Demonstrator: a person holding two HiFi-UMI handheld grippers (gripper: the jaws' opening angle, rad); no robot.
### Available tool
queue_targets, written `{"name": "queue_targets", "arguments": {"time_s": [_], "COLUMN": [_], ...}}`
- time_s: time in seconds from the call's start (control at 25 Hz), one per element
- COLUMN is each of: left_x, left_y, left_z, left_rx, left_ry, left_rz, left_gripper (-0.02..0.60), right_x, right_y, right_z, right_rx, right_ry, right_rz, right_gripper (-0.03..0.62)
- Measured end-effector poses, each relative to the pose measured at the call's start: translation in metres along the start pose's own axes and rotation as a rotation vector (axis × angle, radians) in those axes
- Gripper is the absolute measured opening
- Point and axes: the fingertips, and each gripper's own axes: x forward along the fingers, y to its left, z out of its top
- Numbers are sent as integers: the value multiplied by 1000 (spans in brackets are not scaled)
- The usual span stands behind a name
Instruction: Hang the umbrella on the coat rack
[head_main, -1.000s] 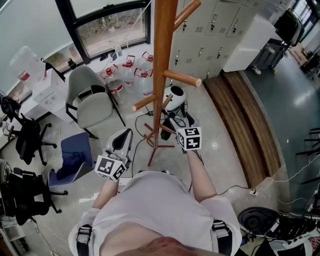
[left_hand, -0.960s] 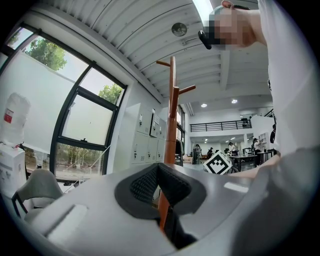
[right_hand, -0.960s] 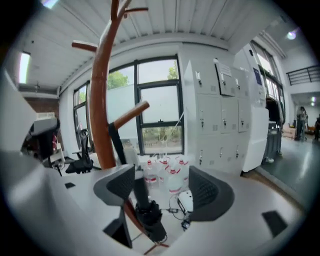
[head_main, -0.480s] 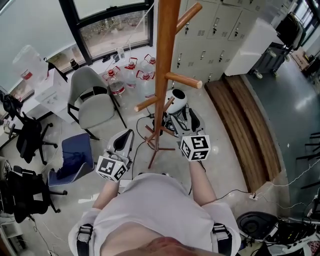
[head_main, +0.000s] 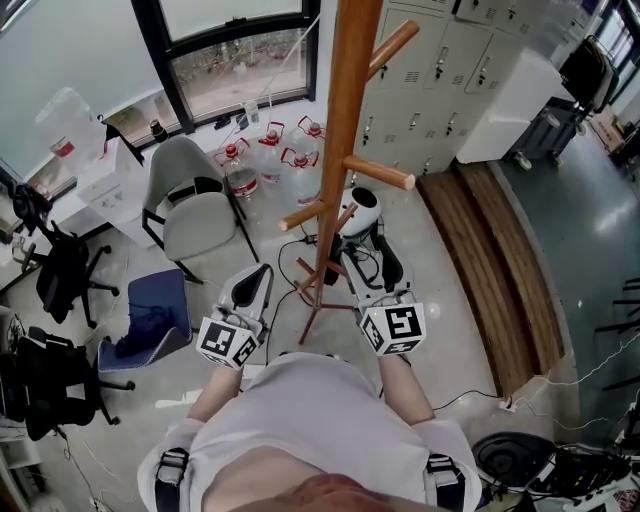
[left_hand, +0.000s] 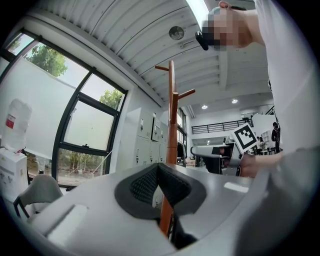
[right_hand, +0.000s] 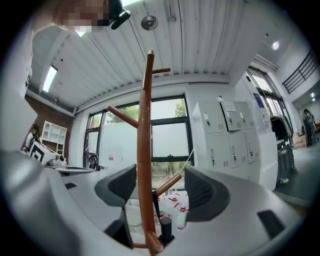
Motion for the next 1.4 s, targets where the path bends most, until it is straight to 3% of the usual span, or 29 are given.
{"name": "queue_targets", "arguments": {"time_s": [0.12, 0.24, 0.28, 0.36, 1.4], "left_x": [-1, -5, -6, -7, 0], "left_y": [0, 4, 5, 6, 6], "left_z": [6, 11, 13, 14, 7], "left_rx": [24, 37, 37, 34, 20], "left_ry": [-15, -31, -34, -38, -31], "left_rz": [11, 29, 30, 31, 5], "left_gripper": [11, 11, 11, 11, 10], "right_x": [-3, -8, -9, -10, -7], "right_y": [7, 11, 14, 19, 17], "right_z": [-3, -5, -5, -6, -24], "right_rx": [14, 10, 8, 13, 66], "right_ry": [4, 8, 7, 4, 38], "right_rz": [20, 13, 17, 43, 66], "right_gripper": [295, 156, 68, 10, 8]}}
